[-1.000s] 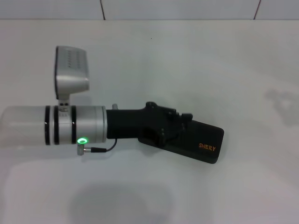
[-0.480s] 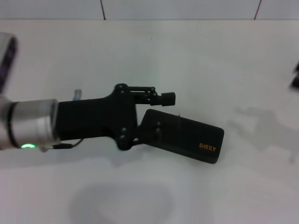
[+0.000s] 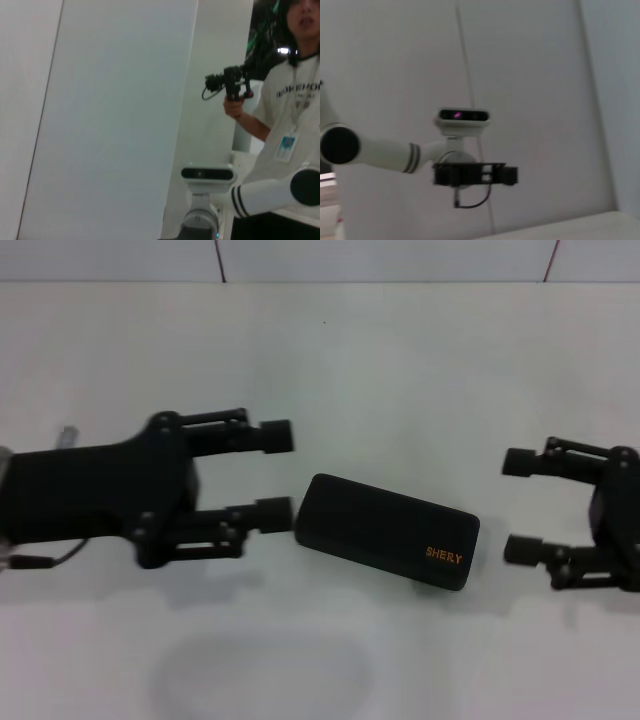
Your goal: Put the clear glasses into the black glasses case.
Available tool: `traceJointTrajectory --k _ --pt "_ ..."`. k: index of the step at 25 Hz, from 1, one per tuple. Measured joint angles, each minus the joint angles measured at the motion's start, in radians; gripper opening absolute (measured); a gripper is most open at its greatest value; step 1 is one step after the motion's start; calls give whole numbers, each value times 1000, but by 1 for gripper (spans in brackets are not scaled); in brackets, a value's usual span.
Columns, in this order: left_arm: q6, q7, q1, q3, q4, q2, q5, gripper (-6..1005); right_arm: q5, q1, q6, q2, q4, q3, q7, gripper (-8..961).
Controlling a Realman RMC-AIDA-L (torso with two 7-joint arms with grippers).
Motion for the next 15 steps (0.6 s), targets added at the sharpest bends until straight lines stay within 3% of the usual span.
traceJointTrajectory --k 5,15 --pt "25 -20 16 -14 0 14 4 695 69 21 -15 1 41 -53 -15 856" --pt "23 28 37 -16 0 7 23 698 166 81 -1 2 138 -134 -76 885"
